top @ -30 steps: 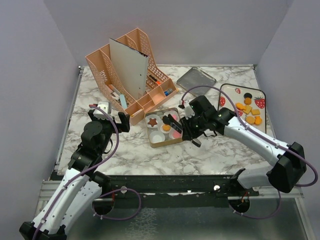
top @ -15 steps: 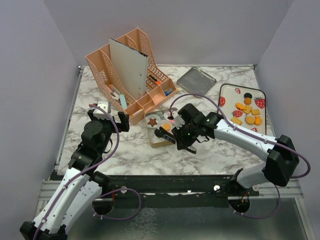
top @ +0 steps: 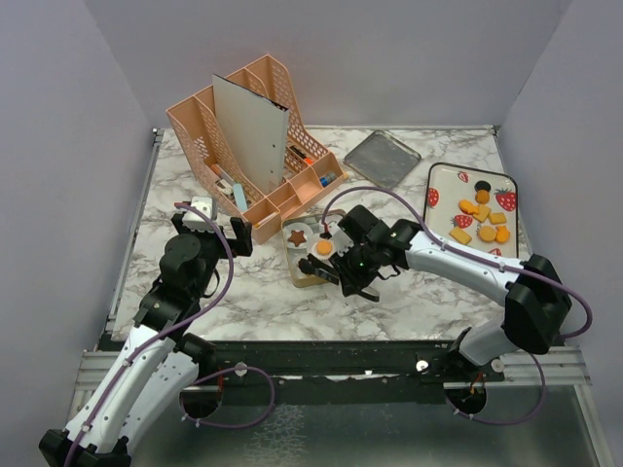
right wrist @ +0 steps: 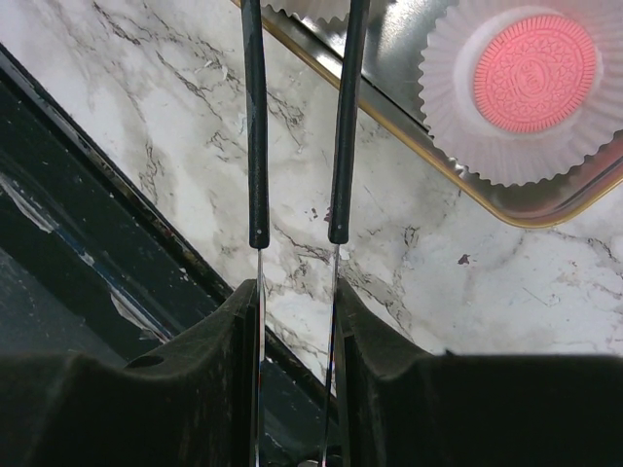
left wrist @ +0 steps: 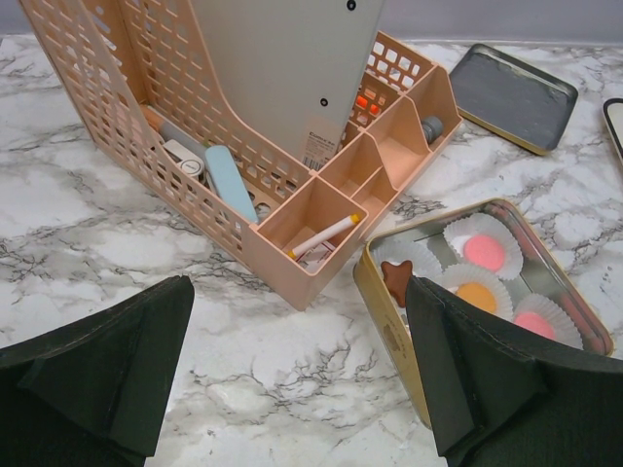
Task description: Pack the cookies
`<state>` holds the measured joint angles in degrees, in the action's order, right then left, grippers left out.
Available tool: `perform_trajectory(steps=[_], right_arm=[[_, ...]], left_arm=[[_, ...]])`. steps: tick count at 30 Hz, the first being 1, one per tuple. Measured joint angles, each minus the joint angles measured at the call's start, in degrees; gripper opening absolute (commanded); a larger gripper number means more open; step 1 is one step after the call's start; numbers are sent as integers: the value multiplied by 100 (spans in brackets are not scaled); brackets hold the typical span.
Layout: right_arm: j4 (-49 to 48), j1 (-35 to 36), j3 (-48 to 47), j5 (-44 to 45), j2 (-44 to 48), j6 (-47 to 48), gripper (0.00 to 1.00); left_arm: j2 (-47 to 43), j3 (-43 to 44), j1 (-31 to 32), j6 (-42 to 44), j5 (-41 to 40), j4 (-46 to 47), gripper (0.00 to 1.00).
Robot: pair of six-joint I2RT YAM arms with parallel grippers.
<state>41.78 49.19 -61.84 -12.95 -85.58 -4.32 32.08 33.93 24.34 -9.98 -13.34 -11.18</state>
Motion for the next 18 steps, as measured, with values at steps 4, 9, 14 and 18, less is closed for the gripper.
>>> perform_trajectory(steps=[4,9,14,18], right_arm=[[-17,0,-13,0,-31,15,34],[-22,0,-35,0,-52,31,38],[-31,0,-44,-2,-50,35,41],[-79,0,-46,-4,-50,39,42]], left_arm=[[4,0,-2,0,0,0,98],[4,0,-2,0,0,24,98],[4,0,-2,-2,0,42,98],[4,0,-2,-2,2,42,98]])
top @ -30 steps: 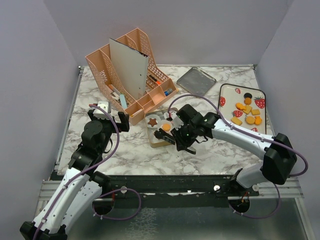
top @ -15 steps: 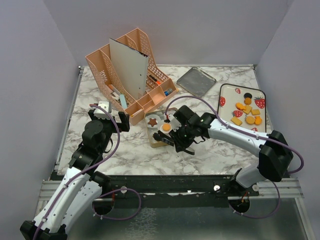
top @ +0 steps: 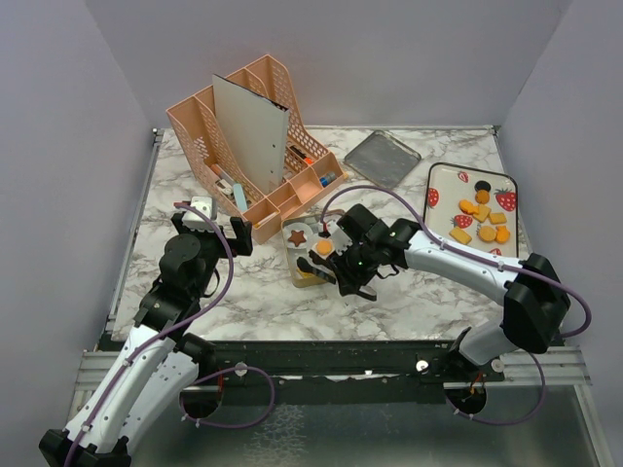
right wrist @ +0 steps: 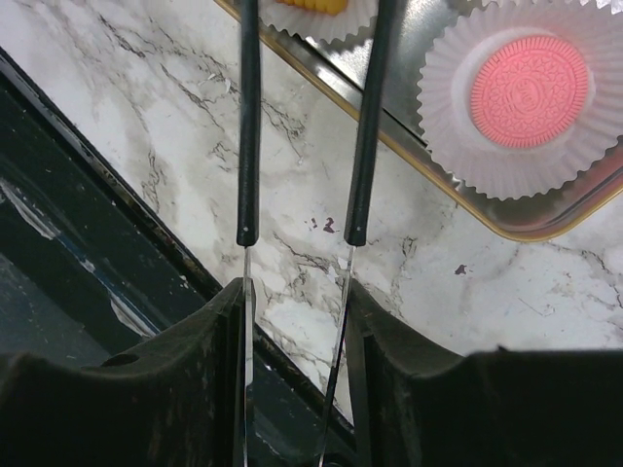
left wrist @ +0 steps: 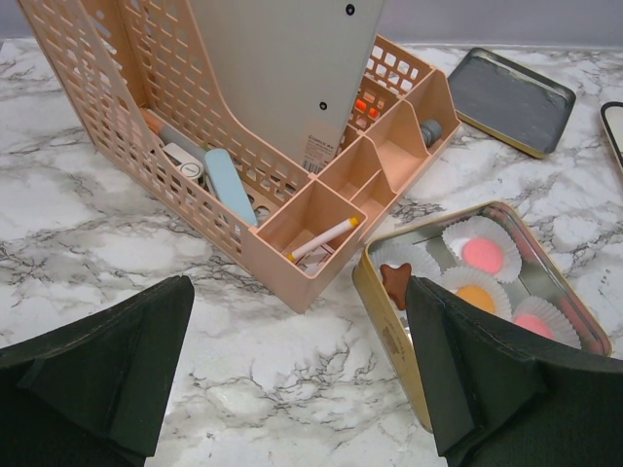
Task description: Pack the cookies
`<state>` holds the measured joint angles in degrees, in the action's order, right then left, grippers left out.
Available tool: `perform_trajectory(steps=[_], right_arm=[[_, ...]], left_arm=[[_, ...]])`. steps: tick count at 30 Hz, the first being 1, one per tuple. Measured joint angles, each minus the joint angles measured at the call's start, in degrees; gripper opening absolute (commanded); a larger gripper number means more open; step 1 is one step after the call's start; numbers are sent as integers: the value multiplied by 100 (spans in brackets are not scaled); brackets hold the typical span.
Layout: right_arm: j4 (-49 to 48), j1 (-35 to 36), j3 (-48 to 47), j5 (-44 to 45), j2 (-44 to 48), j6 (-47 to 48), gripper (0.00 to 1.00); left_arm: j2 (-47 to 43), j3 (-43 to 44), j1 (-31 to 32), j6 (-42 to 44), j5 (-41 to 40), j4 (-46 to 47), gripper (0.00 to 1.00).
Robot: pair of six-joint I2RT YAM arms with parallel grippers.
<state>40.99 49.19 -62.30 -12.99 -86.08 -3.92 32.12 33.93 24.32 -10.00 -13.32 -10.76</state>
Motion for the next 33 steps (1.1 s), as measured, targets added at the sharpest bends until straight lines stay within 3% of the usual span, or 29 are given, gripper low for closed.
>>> perform_trajectory(steps=[10,15,23,33], right_arm=[[-109,11,0,52,254,-57,39],[-278,26,2,535,699,-323,37],[-448,26,411,2168,1412,-1128,34],[-129,26,1150,4555,2232,-2841,32]], left_arm=[[0,0,0,0,0,0,98],[-2,0,0,0,0,0,98],[-20,0,-22,0,2,0,98],[-35,0,-24,-2,4,2,98]])
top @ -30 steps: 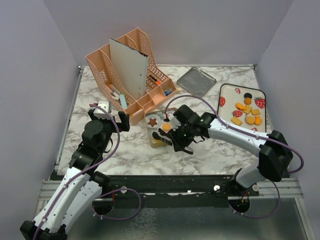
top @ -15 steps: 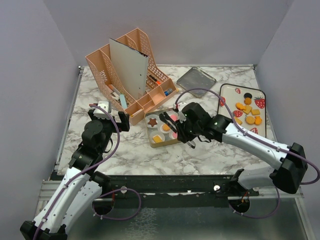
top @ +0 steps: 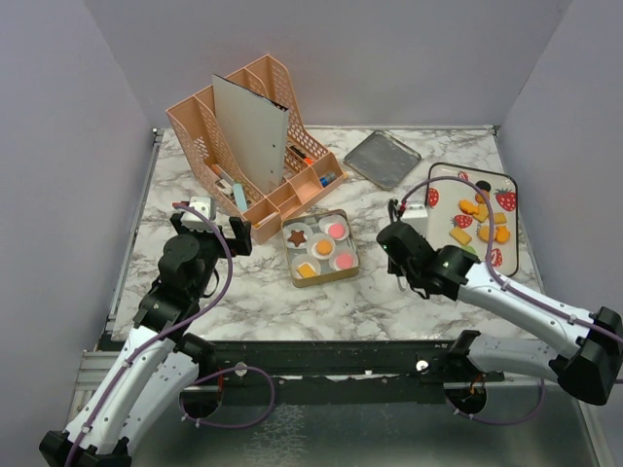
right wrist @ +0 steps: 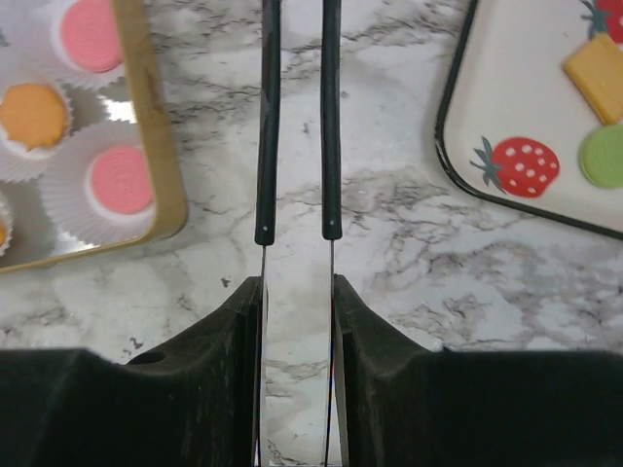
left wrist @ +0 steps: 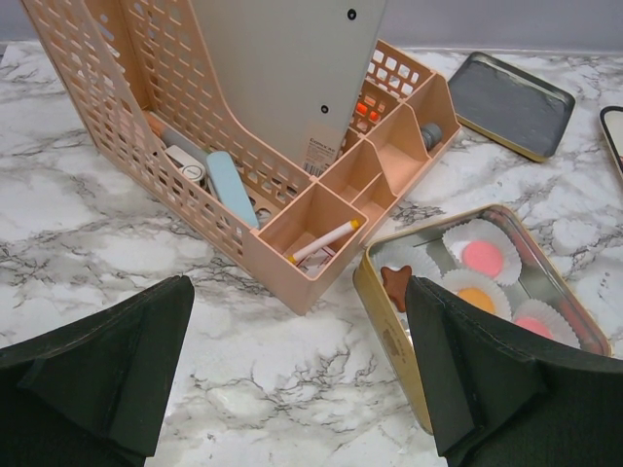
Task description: Pack the cookies
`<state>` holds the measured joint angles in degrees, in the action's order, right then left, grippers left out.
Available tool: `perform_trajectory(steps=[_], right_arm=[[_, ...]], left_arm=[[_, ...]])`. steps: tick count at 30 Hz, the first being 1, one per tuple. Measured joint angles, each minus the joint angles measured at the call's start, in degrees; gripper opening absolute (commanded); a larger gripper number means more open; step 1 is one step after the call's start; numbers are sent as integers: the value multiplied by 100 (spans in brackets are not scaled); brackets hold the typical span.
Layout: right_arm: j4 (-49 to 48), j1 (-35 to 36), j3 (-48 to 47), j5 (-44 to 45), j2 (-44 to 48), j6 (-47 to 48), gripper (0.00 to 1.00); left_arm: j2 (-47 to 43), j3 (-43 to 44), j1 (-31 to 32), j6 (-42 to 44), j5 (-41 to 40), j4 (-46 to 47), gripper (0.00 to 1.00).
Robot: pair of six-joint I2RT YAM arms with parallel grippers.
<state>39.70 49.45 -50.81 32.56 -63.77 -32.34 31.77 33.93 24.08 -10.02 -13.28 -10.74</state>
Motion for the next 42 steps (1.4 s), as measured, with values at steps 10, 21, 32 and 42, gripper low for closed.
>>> perform_trajectory(steps=[10,21,32,42], right_arm=[[103,-734,1106,540,238,-1320,34],[-728,-2098,2022,-92,426,-1414,34],[-1357,-2363,2199,-503,-387,-1464,60],[-1296,-2369,2194,-531,-164,-1475,72]], left_arm=[[-26,0,-2,2,17,0,99],[-66,0,0,0,17,4,99],[-70,0,-2,0,17,33,99],[-85,-2,0,0,22,35,99]])
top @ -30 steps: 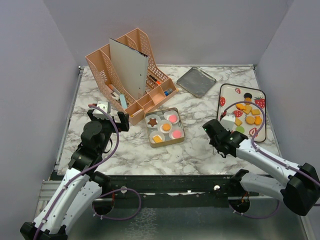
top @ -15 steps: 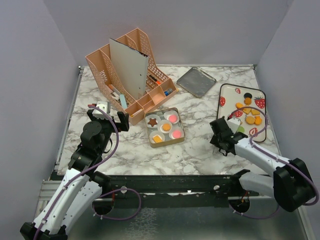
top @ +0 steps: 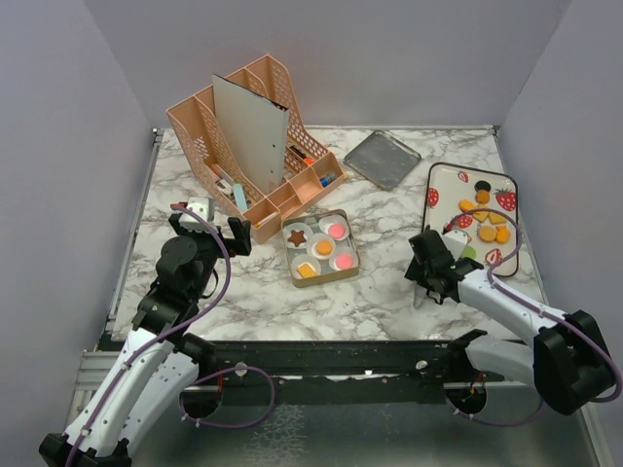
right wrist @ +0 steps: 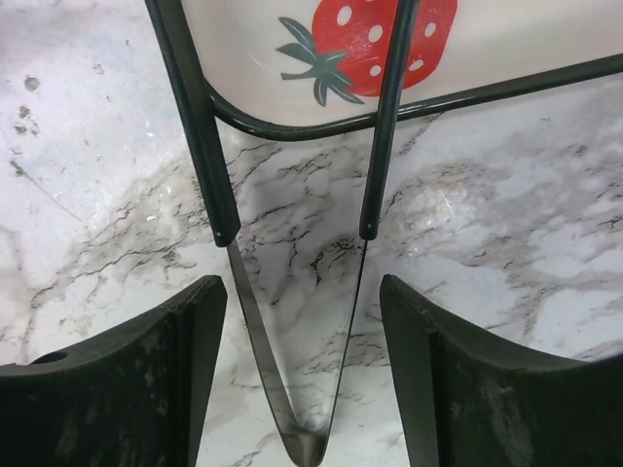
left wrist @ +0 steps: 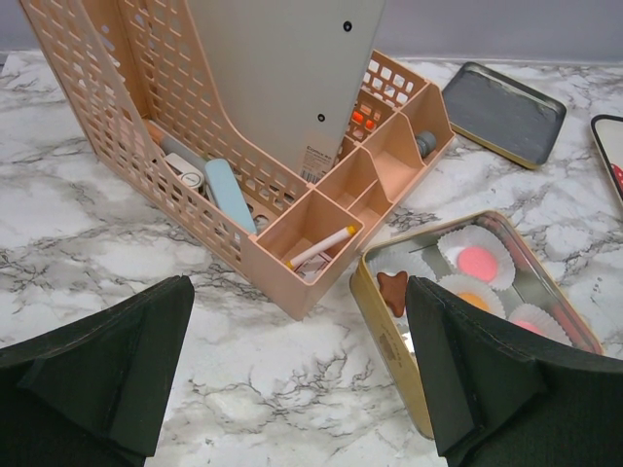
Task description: Pack the cookies
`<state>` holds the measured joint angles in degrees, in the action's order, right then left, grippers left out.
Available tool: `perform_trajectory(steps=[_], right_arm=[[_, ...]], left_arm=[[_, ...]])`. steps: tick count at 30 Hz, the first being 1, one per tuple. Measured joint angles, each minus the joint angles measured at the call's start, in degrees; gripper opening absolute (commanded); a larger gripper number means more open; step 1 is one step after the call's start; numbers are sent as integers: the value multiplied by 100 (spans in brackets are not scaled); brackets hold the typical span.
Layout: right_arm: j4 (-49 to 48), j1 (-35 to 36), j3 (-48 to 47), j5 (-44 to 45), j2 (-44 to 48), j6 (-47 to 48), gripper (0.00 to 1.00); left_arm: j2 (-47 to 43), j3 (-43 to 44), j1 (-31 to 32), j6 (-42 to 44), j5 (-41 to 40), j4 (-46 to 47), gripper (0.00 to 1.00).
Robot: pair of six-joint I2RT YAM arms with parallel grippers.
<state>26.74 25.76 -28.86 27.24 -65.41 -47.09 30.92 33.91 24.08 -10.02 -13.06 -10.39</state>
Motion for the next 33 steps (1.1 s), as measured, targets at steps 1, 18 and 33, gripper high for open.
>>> perform_trajectory(steps=[1,18,33], right_arm=[[39,0,-7,-4,72,9,73],[299,0,-1814,-138,361,1460,96],[-1161,-173,-4227,-1222,-3298,3493,86]], left_arm=[[-4,0,-2,0,-2,0,99],[-94,0,-2,-2,2,0,99],[-136,0,-52,-11,4,0,99]])
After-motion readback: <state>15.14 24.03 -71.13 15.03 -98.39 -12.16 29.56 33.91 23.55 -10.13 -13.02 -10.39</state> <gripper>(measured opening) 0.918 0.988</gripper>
